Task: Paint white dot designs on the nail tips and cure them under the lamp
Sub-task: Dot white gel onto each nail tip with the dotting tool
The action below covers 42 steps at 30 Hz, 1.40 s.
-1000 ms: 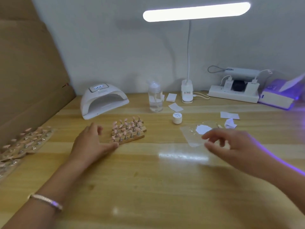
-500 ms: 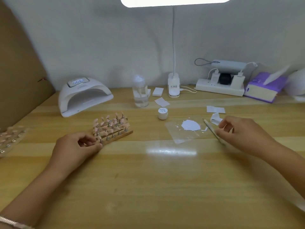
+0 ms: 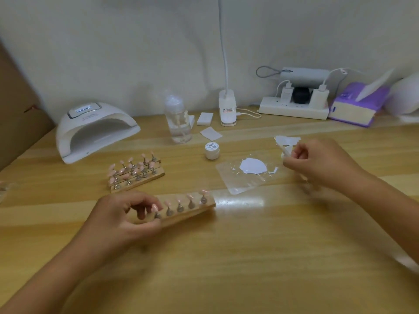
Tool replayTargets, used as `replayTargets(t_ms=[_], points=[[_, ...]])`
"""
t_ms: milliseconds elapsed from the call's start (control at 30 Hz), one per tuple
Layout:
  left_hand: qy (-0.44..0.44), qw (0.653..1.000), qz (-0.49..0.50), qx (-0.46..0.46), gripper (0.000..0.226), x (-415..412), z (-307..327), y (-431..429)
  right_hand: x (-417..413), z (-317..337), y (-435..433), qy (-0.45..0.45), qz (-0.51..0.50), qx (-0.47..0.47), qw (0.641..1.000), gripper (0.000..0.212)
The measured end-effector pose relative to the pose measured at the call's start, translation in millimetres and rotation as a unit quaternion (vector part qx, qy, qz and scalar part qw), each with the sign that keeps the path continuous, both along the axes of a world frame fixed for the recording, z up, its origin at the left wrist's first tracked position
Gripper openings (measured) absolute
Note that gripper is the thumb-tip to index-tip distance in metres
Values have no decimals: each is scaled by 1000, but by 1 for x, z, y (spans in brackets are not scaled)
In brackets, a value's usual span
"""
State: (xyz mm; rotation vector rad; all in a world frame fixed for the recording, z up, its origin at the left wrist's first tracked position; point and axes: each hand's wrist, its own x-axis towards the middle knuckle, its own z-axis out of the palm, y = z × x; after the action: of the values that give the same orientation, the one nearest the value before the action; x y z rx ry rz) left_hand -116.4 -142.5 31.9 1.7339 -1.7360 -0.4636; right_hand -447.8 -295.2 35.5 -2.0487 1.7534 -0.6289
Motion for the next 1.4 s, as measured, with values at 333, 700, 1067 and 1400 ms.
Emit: replayTargets(t_ms=[333,700,1067,1400], points=[[-12,991,-133,-2,12,-90,-16,-45,7,5,-6,-331,121,42,935,9],[-183,951,-248,0,76,-79,-20,-68,30,-10,-20,-327,127,-128,928,20],[-184,952,-236,-65,88,-72,-39,-75,33,-44,-25,-324,148,-114,928,12],[-183,953,-231,-67,82,-71,-40,-76,34,-47,-28,-321,181,-62,928,11]])
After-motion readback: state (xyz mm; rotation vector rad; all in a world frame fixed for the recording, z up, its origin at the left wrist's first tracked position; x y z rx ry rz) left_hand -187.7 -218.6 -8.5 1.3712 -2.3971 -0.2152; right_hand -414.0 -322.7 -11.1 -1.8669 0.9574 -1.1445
